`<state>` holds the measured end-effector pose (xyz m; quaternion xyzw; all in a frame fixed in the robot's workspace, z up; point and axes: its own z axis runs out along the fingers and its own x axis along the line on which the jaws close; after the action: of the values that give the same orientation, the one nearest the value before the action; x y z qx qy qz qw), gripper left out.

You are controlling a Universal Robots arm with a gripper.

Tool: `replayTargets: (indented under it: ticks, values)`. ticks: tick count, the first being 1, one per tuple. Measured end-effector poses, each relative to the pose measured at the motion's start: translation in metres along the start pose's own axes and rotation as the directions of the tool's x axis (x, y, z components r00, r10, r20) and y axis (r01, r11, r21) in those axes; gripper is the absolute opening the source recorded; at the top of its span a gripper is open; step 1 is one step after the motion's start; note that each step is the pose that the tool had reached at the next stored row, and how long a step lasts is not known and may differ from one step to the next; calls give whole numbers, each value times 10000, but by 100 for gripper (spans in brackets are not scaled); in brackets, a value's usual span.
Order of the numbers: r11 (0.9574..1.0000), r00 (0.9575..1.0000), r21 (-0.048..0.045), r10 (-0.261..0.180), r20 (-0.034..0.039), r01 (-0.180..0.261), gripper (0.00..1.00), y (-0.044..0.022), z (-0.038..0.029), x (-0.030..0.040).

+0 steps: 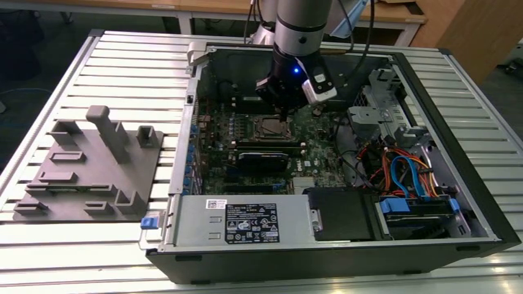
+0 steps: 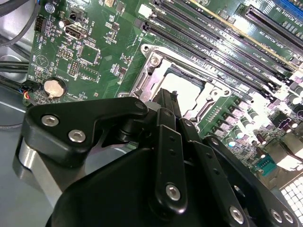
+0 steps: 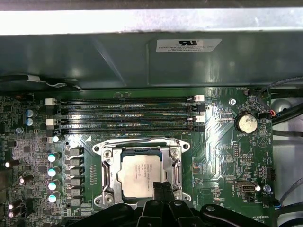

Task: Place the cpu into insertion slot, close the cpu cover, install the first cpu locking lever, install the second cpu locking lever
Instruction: 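Install the second cpu locking lever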

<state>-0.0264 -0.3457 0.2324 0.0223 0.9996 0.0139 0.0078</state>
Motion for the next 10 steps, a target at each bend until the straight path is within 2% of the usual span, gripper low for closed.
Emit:
replayTargets:
  ticks: [3, 7, 10]
  values:
    - [10000, 10000, 2, 0, -1, 0, 10, -1, -11, 0]
    - [10000, 10000, 0, 0, 1, 0, 10, 2, -75, -1]
    - [10000, 10000, -3, 0, -6, 0, 10, 2, -81, -2]
